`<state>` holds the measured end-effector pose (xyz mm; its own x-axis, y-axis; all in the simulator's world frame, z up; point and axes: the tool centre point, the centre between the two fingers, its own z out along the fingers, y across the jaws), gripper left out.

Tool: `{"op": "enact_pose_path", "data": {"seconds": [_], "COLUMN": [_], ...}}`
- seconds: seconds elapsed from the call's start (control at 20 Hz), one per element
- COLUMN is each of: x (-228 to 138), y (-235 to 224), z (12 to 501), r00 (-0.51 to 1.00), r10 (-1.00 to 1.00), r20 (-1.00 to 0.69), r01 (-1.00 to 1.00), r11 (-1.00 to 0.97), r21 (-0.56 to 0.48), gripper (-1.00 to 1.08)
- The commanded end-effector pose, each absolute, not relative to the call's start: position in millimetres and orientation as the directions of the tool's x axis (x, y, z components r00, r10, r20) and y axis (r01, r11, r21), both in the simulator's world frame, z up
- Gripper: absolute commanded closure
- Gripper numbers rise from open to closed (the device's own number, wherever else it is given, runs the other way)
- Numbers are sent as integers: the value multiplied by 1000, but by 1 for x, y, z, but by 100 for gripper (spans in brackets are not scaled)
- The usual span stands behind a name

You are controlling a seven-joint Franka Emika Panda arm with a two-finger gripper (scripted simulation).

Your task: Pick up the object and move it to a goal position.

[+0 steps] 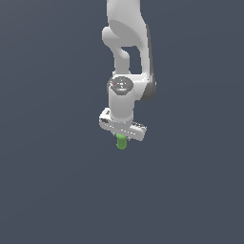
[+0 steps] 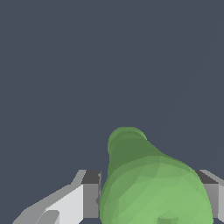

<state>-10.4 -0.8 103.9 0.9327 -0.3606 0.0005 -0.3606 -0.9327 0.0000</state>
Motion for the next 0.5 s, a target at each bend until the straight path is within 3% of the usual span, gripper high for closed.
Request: {"op": "enact_pose_path", "data": {"seconds": [0.0,0.45], "x": [-15,-46], "y": [3,28], "z": [111,155], "r00": [933,933], "r10": [-360,-360], "r20": [1,1], "r01": [-360,-360], "r11": [-933,-933], "r21": [0,0], "gripper": [108,108]}}
